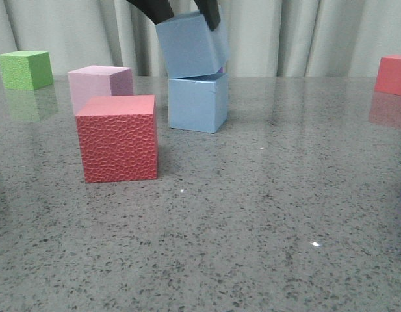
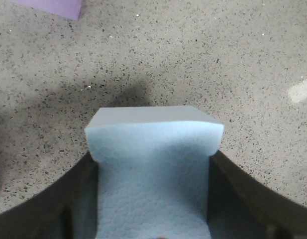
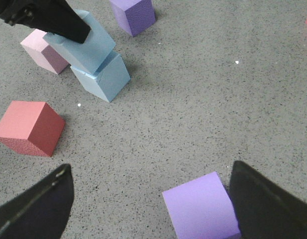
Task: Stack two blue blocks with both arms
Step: 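Open the left gripper to release the cube on top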
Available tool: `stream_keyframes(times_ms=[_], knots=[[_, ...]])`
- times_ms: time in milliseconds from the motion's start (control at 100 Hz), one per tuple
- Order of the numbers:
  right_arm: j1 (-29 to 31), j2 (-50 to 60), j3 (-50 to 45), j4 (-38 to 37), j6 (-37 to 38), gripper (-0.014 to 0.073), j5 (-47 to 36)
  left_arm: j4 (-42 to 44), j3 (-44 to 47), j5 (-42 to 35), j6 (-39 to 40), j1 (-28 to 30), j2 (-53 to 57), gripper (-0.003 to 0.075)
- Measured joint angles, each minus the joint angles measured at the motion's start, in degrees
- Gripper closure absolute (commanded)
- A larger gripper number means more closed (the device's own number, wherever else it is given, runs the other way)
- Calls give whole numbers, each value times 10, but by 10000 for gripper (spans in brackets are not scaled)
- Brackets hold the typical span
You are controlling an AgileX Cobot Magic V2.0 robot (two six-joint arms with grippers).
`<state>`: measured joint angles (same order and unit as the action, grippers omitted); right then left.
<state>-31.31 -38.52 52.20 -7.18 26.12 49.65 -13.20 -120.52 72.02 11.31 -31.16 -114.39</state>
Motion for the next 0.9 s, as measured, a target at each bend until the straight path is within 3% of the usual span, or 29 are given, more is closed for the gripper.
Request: stream_keyframes(times_ms=[80, 180, 900], knots=[[0, 0, 0, 0, 0, -37, 0, -5, 0, 0, 0, 0, -1, 297], [0, 0, 0, 0, 0, -37, -1, -8, 0, 0, 0, 0, -1, 218], [0, 0, 0, 0, 0, -37, -1, 14, -57, 0, 0, 0, 11, 229]])
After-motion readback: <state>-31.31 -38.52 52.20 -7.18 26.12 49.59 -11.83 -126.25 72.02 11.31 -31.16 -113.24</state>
